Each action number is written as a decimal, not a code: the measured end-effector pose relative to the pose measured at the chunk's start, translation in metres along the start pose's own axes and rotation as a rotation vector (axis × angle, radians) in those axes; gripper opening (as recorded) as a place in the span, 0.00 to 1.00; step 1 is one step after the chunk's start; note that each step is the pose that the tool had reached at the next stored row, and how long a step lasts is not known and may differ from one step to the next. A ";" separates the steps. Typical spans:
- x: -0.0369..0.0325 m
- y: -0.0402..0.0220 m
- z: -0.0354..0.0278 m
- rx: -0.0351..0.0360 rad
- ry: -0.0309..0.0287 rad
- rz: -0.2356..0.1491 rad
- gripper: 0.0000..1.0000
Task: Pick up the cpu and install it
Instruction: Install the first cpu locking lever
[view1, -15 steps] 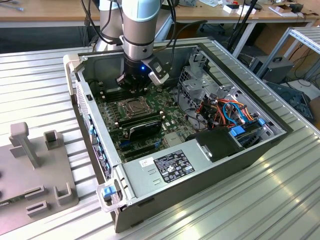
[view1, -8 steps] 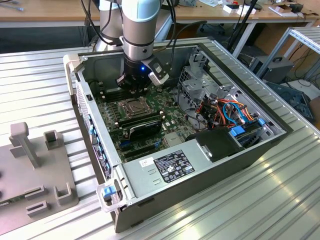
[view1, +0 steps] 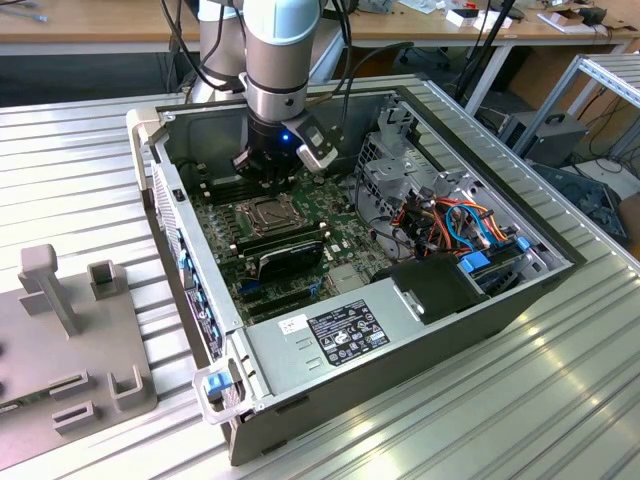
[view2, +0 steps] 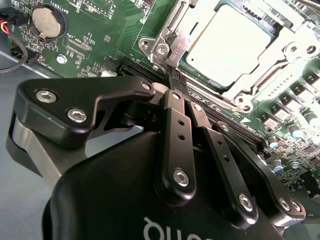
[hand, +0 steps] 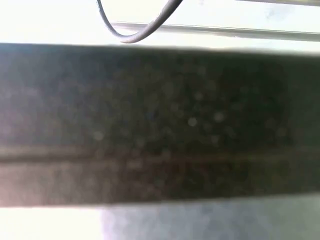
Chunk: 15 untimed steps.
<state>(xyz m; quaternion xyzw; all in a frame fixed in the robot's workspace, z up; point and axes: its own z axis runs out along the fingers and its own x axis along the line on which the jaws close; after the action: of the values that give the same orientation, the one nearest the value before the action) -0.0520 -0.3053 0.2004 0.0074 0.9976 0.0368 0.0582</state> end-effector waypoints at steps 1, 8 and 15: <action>0.0000 0.0000 0.0001 0.0000 0.0000 0.000 0.11; 0.0000 0.0021 0.0003 -0.0014 -0.0002 0.000 0.11; -0.0007 0.0027 -0.0061 -0.0016 -0.0003 0.000 0.11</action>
<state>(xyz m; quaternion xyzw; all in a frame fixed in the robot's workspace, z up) -0.0519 -0.3031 0.2067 0.0075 0.9976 0.0376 0.0583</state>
